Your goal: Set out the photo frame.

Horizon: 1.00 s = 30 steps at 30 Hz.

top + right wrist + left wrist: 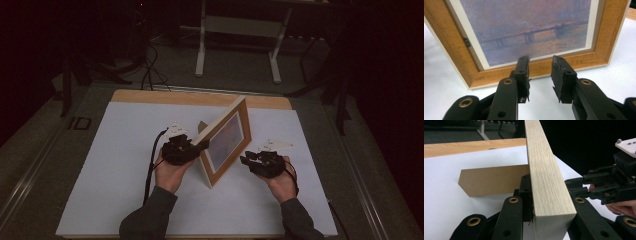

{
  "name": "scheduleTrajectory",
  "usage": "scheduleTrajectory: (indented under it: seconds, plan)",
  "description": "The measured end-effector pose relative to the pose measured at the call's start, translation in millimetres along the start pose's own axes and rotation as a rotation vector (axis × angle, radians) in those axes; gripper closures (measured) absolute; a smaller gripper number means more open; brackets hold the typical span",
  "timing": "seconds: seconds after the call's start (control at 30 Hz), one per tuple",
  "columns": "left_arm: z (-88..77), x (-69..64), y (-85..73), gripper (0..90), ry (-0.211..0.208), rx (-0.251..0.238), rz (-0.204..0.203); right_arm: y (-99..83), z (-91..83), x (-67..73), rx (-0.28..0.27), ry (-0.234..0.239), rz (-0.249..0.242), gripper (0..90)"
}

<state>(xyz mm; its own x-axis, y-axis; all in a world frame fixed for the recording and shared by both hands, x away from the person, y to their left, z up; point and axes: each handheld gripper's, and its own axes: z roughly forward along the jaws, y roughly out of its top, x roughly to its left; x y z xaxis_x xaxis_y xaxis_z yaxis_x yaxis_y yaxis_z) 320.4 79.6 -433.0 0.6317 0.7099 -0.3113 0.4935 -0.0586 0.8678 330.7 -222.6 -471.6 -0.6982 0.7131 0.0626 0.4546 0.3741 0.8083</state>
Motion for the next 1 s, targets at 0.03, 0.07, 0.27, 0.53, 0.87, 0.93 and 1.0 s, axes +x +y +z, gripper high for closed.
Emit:
scheduleTrajectory:
  seconds: [0.03,0.07,0.27,0.53,0.87,0.93,1.0]
  plan:
    - [-0.4,1.4,0.3,74.7,-0.004,0.002,0.002,0.2,-0.7,-0.5,0.000,0.000,-0.001,66.9]
    - [-0.9,3.3,0.7,74.8,-0.013,0.003,-0.004,0.3,-1.1,-0.8,0.001,-0.003,-0.001,67.0]
    - [-2.7,12.1,3.3,75.1,-0.053,0.018,0.000,2.2,-4.5,-3.7,-0.004,-0.011,0.001,66.9]
    - [-4.3,22.7,9.7,74.9,-0.108,0.061,0.064,4.2,-7.0,-9.4,-0.012,-0.022,0.011,66.8]
    - [-4.2,30.1,15.6,74.6,-0.157,0.105,0.104,10.2,-8.0,-9.6,-0.026,-0.022,0.024,64.2]
    - [-4.1,34.1,16.0,74.8,-0.177,0.110,0.105,11.5,-8.2,-10.0,-0.031,-0.024,0.023,64.1]
    - [-3.8,37.5,16.3,74.8,-0.192,0.110,0.103,12.4,-9.3,-10.5,-0.038,-0.027,0.027,63.9]
